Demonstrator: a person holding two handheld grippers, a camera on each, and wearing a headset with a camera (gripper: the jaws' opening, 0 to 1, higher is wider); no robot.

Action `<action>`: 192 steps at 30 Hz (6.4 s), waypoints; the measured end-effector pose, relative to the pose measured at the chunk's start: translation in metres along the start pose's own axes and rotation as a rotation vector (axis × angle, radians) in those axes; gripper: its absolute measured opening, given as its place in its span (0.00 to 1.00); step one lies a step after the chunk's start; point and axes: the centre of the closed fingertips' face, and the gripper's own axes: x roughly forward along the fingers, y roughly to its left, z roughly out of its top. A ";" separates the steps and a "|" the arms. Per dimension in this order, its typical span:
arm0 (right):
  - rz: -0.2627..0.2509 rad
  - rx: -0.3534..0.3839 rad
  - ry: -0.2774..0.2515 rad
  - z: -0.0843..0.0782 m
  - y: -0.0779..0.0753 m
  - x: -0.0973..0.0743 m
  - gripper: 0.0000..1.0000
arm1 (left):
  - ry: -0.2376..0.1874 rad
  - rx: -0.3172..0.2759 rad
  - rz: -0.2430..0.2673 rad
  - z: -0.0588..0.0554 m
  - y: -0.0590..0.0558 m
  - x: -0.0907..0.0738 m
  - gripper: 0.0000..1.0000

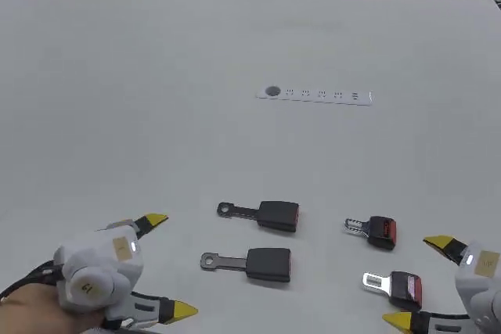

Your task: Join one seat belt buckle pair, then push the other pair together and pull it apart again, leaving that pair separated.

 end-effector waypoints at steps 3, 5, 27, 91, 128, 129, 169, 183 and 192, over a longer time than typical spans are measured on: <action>0.010 -0.008 0.006 -0.002 -0.002 0.002 0.71 | 0.031 0.055 -0.020 0.004 -0.003 0.010 0.86; 0.030 -0.013 0.018 -0.005 -0.001 0.003 0.70 | 0.052 0.072 -0.031 0.008 -0.006 0.016 0.80; 0.155 -0.134 0.127 -0.050 -0.004 0.033 0.51 | 0.138 0.185 -0.150 0.023 -0.026 0.084 0.56; 0.319 -0.218 0.180 -0.033 0.024 0.087 0.36 | 0.234 0.408 -0.355 0.019 -0.056 0.124 0.33; 0.342 -0.280 0.133 0.019 0.051 0.125 0.35 | 0.258 0.434 -0.384 0.020 -0.057 0.126 0.33; 0.344 -0.274 0.127 0.021 0.051 0.127 0.35 | 0.259 0.434 -0.385 0.020 -0.057 0.126 0.33; 0.322 -0.229 0.121 0.035 0.055 0.141 0.33 | 0.233 0.404 -0.386 0.021 -0.056 0.126 0.32; 0.304 -0.279 0.154 0.033 0.054 0.138 0.33 | 0.227 0.409 -0.383 0.020 -0.055 0.125 0.32; 0.325 -0.252 0.138 0.033 0.055 0.138 0.33 | 0.231 0.404 -0.388 0.019 -0.054 0.125 0.32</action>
